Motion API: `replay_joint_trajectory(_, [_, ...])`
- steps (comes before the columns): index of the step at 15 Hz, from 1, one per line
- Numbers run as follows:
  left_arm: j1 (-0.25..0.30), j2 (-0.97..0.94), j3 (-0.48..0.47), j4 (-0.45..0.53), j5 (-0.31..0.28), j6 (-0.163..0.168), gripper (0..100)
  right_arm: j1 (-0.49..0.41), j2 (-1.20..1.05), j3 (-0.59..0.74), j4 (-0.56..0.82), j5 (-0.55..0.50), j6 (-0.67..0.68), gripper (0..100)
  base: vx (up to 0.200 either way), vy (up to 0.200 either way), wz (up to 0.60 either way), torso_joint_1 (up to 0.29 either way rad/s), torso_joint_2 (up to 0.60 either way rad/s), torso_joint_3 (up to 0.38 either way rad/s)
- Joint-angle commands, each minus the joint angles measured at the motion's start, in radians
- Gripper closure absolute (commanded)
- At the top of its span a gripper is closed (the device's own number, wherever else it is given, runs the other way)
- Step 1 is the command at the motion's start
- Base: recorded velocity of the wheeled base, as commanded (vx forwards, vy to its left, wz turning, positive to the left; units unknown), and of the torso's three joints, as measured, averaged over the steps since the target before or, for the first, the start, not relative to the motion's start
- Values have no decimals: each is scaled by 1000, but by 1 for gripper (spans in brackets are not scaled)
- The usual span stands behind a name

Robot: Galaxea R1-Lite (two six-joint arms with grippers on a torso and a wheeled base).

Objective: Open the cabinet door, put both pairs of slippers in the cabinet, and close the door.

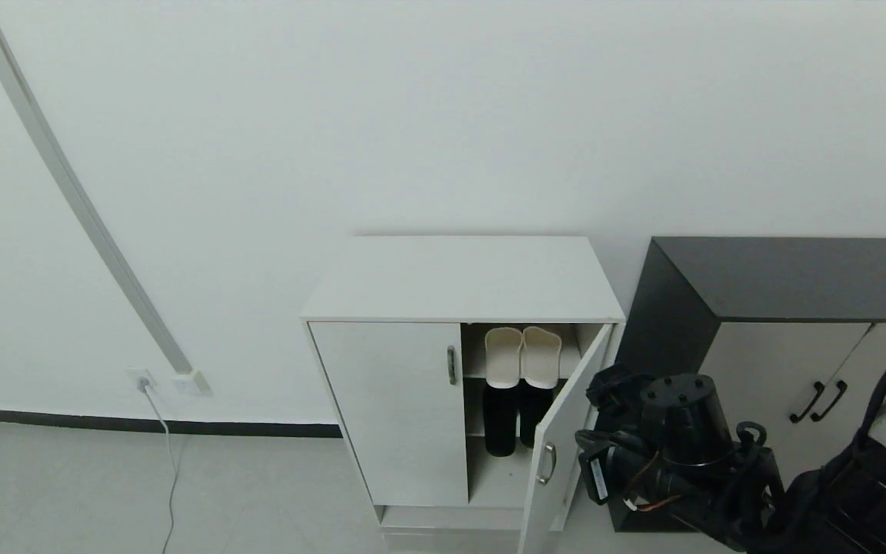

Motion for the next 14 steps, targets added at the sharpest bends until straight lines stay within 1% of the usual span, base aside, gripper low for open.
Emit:
replay_joint_trajectory(1, [0,0,0,0,3,-1,100,-1,16,26,-2,-1,-2,100,200,0,0,17,7,7])
replay_joint_trajectory(3, [0,0,0,0,29,-10,100,0,56,14,-3,-1,-5,100,0,0,0,0,0,0])
replay_joint_trajectory(5, [0,0,0,0,30,-12,100,0,105,-17,-17,-1,-4,100,0,0,0,0,0,0])
replay_joint_trajectory(7, [0,0,0,0,29,-10,100,-1,157,-43,-61,-2,-4,100,0,0,0,0,0,0])
replay_joint_trajectory(12, [0,0,0,0,29,-7,100,-6,225,-52,-192,1,1,100,0,0,0,0,0,0])
replay_joint_trajectory(14, [0,0,0,0,27,-7,100,-9,238,-83,-196,2,2,100,0,0,0,0,0,0])
